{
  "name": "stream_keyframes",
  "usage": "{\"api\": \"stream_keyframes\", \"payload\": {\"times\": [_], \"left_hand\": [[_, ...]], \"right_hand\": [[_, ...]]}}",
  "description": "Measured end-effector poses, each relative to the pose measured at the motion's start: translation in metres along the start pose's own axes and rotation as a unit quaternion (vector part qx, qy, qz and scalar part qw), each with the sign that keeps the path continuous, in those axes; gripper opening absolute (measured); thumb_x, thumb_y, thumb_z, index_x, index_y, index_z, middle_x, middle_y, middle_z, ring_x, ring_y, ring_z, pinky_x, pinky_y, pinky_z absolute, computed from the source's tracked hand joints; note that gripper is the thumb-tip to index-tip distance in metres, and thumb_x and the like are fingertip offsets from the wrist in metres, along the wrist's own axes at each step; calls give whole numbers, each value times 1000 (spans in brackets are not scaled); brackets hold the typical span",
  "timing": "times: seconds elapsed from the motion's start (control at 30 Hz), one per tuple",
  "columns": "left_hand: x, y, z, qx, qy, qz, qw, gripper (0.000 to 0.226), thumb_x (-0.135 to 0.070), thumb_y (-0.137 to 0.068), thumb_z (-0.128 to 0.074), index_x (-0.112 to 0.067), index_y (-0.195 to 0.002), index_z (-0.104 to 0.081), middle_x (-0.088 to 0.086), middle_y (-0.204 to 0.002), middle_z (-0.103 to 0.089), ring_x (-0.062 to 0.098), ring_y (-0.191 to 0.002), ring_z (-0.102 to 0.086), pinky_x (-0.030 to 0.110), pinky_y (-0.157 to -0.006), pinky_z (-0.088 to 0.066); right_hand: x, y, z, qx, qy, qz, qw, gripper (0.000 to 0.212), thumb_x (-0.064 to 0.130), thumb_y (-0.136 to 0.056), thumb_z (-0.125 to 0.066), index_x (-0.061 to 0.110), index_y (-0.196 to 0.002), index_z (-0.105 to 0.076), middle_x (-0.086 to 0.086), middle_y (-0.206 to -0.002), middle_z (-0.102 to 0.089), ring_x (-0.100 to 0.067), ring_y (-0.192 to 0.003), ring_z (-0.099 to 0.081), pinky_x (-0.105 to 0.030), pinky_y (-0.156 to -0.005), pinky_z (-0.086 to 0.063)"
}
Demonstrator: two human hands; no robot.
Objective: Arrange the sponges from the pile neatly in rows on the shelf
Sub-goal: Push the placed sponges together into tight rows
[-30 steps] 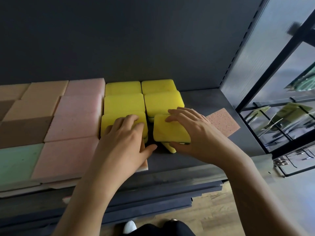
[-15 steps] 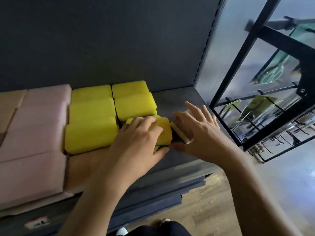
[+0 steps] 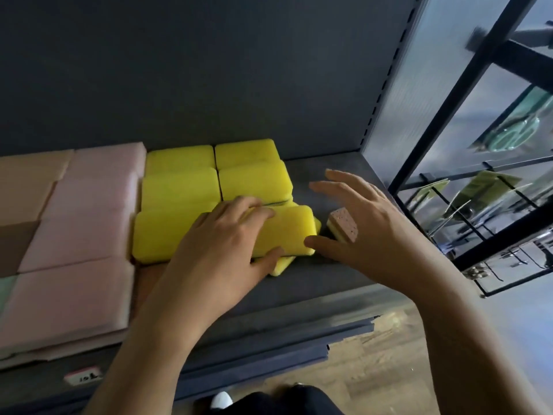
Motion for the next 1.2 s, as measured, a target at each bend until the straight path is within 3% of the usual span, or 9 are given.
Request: {"api": "stream_keyframes", "payload": {"times": [0.07,0.27,0.47,0.6,0.8,1.0,1.2], "left_hand": [[13,5,4,-12,-2,20,1000,55,-51,-82,-53,-22,-128,-57,-7,-131,-52,17,-112,-54,36,-91,-48],[24,13,0,-1,-10,47,999,62,-55,-82,-49,-20,-132,-54,-5,-134,-50,18,-120,-50,39,-99,-45],[12,9,-9,-9,-14,10,1000,61,-55,-83,-53,-20,-132,-52,-4,-134,-51,18,-120,-52,36,-98,-44],[7,6,-17,1,-30,2,1000,59,-59,-80,-54,-19,-123,-59,-2,-129,-55,20,-115,-54,35,-95,-46],[6,5,-17,-7,-43,-2,999,60,-60,-80,-52,-16,-120,-62,1,-129,-56,22,-116,-55,39,-96,-46],[11,8,-19,8,-75,2,997,72,-64,-72,-56,-15,-125,-58,3,-135,-53,26,-127,-48,44,-102,-41],[14,9,-28,21,-116,6,993,81,-53,-63,-80,-18,-130,-50,5,-139,-49,34,-136,-38,48,-103,-38]], "right_hand": [[19,-8,-6,-1,-8,55,998,78,74,-75,-55,43,-144,-38,14,-155,-31,-14,-141,-28,-35,-108,-32],[24,-30,-34,83,18,94,992,65,56,-82,-67,44,-141,-41,13,-150,-36,-19,-135,-36,-41,-105,-42],[7,-34,-34,77,-61,157,983,52,25,-79,-70,34,-128,-57,14,-151,-36,-18,-142,-26,-43,-111,-37],[1,-27,-35,49,-98,110,988,70,37,-77,-78,36,-139,-45,10,-154,-26,-21,-141,-29,-40,-106,-39],[3,-18,-38,24,-67,77,994,77,47,-74,-79,28,-140,-46,5,-146,-38,-24,-110,-59,-44,-86,-53],[17,-15,-51,-16,-45,34,998,77,55,-70,-79,32,-137,-48,4,-133,-48,-30,-104,-59,-36,-83,-49],[18,-14,-46,-9,-59,29,998,72,56,-72,-75,32,-135,-50,4,-132,-51,-27,-105,-60,-39,-86,-50]]}}
Point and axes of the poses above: each hand's wrist, its own y-axis away from the middle knuckle, its own z-axis out of the back of the hand, x = y × z, the point moved 3 cm from there along -y, towards the middle knuckle
